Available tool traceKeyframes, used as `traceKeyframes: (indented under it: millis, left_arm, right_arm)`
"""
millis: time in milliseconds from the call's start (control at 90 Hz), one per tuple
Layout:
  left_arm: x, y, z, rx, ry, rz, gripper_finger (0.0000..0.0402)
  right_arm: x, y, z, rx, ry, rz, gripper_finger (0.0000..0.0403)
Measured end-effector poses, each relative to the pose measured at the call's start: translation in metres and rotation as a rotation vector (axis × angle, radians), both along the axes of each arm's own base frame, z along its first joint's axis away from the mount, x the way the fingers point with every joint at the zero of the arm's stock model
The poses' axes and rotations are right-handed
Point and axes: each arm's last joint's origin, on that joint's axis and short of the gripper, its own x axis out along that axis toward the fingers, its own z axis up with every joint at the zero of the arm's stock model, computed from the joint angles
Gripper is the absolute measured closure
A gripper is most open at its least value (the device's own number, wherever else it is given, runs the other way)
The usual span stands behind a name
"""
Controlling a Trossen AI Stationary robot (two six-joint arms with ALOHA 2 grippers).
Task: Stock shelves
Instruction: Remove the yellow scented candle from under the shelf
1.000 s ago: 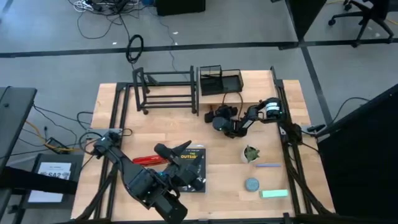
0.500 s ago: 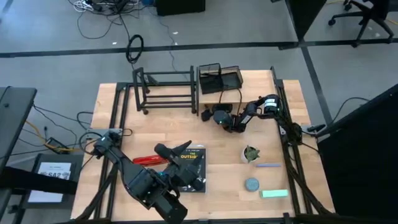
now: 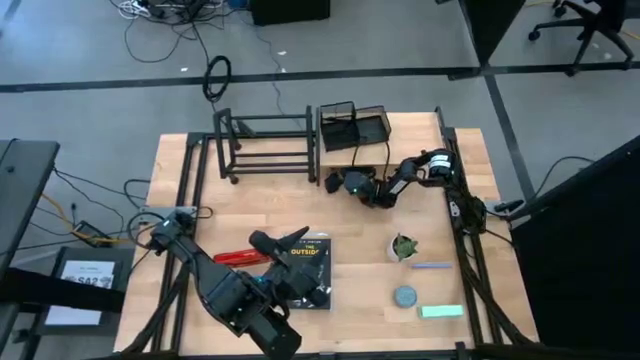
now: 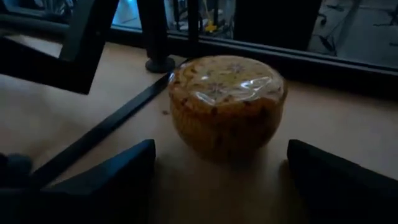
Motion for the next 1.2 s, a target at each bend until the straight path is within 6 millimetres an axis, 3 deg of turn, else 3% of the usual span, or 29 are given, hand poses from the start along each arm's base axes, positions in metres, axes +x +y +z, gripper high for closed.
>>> traceKeyframes:
  millis: [411, 922, 1200]
  left_arm:
    - [0.0, 0.0, 0.0, -0.013, 0.005, -0.009, 0.0154]
    - [0.001, 0.0, 0.0, -0.018, 0.008, -0.012, 0.0154]
    - [0.002, 0.001, 0.0, -0.019, 0.007, -0.008, 0.0154]
  right_arm:
    - [0.001, -0.003, 0.009, 0.041, 0.023, 0.119, 0.0055]
    - [-0.025, -0.008, 0.032, 0.119, 0.085, 0.589, 0.0056]
    - [-0.033, -0.008, 0.034, 0.134, 0.101, 0.292, 0.0056]
